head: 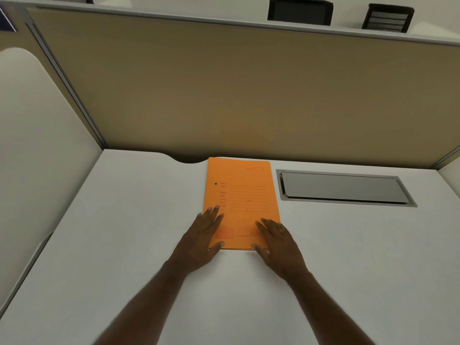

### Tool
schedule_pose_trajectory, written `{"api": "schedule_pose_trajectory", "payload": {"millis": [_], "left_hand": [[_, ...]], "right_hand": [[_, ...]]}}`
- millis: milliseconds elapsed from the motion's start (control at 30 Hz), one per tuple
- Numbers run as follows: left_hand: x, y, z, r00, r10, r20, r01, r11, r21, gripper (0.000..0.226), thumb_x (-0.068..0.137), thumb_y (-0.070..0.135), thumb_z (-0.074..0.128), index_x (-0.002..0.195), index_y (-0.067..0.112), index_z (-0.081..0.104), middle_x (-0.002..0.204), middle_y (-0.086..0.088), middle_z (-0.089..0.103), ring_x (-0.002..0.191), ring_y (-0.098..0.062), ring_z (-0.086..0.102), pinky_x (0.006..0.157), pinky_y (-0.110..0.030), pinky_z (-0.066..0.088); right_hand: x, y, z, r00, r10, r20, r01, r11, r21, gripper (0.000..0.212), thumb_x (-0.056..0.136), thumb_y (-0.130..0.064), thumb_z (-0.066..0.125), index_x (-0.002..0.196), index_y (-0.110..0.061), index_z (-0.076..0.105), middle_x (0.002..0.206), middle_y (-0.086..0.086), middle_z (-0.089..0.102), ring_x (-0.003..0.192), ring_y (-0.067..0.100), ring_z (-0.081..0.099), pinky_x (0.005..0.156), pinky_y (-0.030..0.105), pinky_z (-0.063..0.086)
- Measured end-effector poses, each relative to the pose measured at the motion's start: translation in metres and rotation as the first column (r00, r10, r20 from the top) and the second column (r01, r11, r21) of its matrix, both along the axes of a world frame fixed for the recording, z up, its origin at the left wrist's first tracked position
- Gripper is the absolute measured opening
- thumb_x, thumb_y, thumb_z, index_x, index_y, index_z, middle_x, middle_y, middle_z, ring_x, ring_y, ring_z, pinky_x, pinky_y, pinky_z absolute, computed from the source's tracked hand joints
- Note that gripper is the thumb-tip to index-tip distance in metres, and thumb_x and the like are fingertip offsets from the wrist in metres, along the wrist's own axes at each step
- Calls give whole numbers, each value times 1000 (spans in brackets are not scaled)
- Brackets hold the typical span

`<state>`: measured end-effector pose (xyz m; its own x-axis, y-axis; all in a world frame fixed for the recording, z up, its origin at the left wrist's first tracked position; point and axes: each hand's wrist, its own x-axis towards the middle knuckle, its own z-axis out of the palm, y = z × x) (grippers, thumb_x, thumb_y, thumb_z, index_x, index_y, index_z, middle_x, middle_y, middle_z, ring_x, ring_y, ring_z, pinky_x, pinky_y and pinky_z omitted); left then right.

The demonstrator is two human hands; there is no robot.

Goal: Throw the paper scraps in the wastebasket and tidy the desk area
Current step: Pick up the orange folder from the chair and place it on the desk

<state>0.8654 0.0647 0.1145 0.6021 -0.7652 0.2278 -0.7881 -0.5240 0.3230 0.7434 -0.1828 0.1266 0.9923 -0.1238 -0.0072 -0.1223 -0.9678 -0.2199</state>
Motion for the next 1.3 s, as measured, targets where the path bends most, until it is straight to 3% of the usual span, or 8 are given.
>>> {"api": "schedule_pose_trajectory", "payload": {"millis": [100,267,667,833,1000,1300], "left_hand": [[1,-3,16,998,19,67,-18,1000,-14,80,97,47,53,157,8,19,168,-11,10,155,-27,8,124,-50,15],[-3,11,58,989,46,143,-40,998,-40,80,99,47,49,157,3,16,168,-13,9,155,-29,6,125,-52,16],[-79,81,168,976,55,211,-41,997,-70,78,101,55,36,157,4,16,167,-13,8,156,-28,5,124,-52,19],[-144,121,162,974,51,221,-33,996,-84,77,101,54,39,157,6,16,168,-13,8,156,-28,3,125,-51,14],[-217,151,155,982,6,187,7,998,-68,76,102,53,36,158,7,14,168,-11,5,156,-27,2,126,-51,13],[-326,185,165,991,-80,103,82,997,-14,72,102,52,29,158,9,14,168,-9,3,156,-26,1,124,-53,17]], "right_hand": [[1,11,20,993,-13,117,18,999,-44,68,95,-55,49,147,-11,46,150,12,50,137,34,49,113,46,32],[5,32,69,978,2,206,9,999,-53,75,98,-59,30,153,-6,34,158,13,37,148,29,32,121,47,23],[-57,141,186,947,-14,320,42,996,-83,77,99,-57,33,154,-4,29,162,14,28,152,29,23,122,51,24],[-128,195,185,918,-68,391,119,987,-109,74,98,-51,51,150,-1,36,158,16,35,149,32,29,120,52,27],[-212,233,165,911,-180,370,246,959,-139,75,101,-57,36,152,-2,33,161,15,30,151,29,24,123,48,22],[-343,265,160,895,-399,200,434,883,-181,80,101,-63,20,159,-11,0,168,6,-7,155,20,-7,127,41,3]]}}
